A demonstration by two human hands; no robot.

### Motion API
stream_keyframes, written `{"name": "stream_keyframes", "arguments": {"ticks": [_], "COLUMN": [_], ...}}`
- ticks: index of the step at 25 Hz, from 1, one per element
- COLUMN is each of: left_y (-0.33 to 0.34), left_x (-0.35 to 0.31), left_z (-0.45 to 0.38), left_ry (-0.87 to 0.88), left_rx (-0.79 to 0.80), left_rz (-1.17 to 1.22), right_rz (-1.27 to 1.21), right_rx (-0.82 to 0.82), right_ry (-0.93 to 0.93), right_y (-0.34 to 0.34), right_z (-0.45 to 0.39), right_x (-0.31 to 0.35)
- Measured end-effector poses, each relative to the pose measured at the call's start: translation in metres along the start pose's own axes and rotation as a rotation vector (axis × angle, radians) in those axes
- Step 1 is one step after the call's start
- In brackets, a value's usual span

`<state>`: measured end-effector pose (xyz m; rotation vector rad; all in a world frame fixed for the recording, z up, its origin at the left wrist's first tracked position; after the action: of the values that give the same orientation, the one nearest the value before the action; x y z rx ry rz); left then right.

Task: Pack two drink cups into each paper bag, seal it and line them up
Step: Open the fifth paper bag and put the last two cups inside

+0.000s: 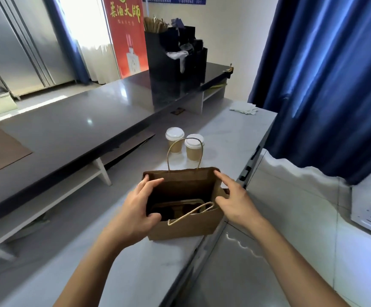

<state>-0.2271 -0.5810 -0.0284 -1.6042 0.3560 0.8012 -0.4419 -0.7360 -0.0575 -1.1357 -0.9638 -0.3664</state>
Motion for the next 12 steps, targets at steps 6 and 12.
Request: {"name": "stream_keyframes", "arguments": {"ticks": [6,12], "left_y": [0.048,0.077], "left_x": [-0.043,-0.071], "left_z": [-0.025,-0.032], "left_ry": [-0.067,-0.142], "left_rx": [-0.044,-0.112], "left_rz": [0.008,0.015], "right_rz": [-0.015,-0.005], "right_rx": [0.032,0.130], "right_ry": [-0.042,-0.106], "right_y": [-0.048,-0.074], "right_z": [-0.038,-0.066], "right_x": [-0.040,-0.061]}}
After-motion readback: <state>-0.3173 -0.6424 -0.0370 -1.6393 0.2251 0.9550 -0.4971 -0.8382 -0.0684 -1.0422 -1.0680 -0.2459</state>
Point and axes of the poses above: each hand's wrist, its own z-axis away from the middle knuckle, its own y-axis out of the palm, x = y × z, the point moved 6 cm from there along -z, towards the middle knuckle, and after that the axes turned 2 degrees about -x, right-handed, at the moved point
